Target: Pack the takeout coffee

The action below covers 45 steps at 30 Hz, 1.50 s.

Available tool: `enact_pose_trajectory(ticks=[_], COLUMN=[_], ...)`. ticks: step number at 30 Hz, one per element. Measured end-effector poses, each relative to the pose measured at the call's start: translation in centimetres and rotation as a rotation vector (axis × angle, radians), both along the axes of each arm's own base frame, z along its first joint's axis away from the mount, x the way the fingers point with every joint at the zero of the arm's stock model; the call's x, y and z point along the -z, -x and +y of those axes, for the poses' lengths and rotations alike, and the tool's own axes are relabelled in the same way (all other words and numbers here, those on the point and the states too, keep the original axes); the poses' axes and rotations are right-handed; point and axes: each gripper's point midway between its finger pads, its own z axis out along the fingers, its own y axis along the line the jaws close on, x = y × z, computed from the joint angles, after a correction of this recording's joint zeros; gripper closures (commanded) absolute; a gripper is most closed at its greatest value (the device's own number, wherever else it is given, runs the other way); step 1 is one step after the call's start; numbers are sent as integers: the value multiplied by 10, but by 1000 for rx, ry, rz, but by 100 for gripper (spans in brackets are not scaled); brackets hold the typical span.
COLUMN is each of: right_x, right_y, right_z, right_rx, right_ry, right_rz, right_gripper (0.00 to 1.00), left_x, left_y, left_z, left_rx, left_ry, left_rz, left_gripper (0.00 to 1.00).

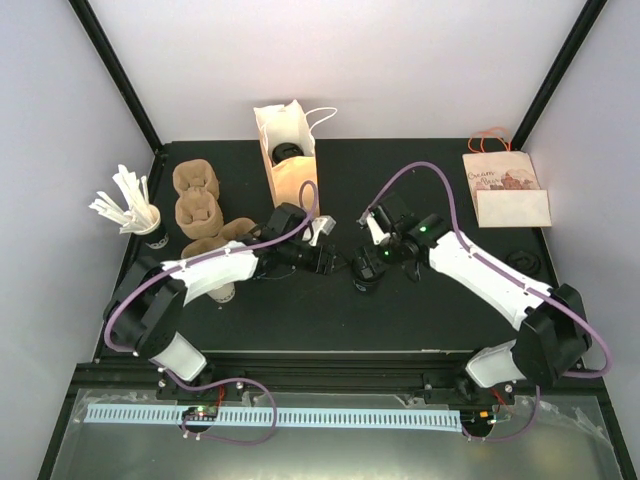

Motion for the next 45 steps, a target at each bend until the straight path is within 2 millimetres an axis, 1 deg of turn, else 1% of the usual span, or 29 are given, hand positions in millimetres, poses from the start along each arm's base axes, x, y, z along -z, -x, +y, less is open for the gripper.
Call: enact_pose_trajectory(ticks=[4,7,10,12,15,20,26,31,39,41,44,45], right_x=[9,14,17,20,24,33,34,34,34,35,34,35], right_y=[5,6,4,4,3,3,1,1,1,1,0,0], right_z=[2,3,4,5,6,9,8,7,6,6,7,8], right_rx=[-36,-50,-60,-65,-72,-88,-91,-90,-87,-85,-81,-79], right_ry=[48,75,97,108,120,151,168,171,180,181,175,173], right_rz=[12,20,24,28,33,51,43,44,40,39,34,33], right_gripper=[11,11,11,12,12,20,29,31,33,34,36,36], left_x=[10,16,20,22,26,36,35,36,37,37,34,32], left_y=[-2,-2,-3,-4,-4,-1,0,1,0,0,2,3], left_z=[-4,-5,-5,-5,-8,-11,-14,-16,-18,-18,-20,-21], left_rx=[-6,-9,-16,-17,-11,0,13,26,29,24,23,19], left_ry=[24,35,46,55,63,74,94,109,138,150,187,201], left_rz=[35,59,71,79,96,130,141,147,165,175,192,201], left_gripper=[48,52,54,57,58,60,65,65,59,62,72,74])
